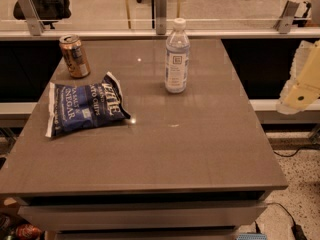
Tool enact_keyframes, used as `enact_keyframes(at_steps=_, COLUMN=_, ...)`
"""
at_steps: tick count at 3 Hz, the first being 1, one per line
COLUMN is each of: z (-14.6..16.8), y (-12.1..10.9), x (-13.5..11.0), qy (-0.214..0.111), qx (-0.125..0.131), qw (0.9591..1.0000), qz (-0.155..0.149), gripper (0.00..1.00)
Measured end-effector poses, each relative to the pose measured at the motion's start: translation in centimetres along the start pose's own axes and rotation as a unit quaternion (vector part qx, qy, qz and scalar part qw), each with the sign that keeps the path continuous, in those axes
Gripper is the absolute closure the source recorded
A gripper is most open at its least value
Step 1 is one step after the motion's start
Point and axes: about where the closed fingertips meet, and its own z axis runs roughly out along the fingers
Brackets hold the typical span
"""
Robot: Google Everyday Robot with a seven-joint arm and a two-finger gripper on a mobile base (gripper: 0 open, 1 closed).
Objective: Pick blue chip bag
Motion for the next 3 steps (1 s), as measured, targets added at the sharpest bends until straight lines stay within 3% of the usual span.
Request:
enact_keyframes(at_steps=1, z=-0.7, y=0.1, x=-0.5, qy=-0.003, qx=0.008, qw=1.0000, qz=0.000, gripper=0.00)
enact_keyframes(at_steps=2, z=-1.2, y=0.6, x=-2.9, qy=-0.010, qx=0.000, qw=0.9995, qz=-0.030, gripper=0.00)
enact_keyframes(at_steps=3, z=-1.1, y=1.6, x=-6.9, qy=-0.016, qx=-0.015, qw=0.9962, qz=-0.084, gripper=0.00)
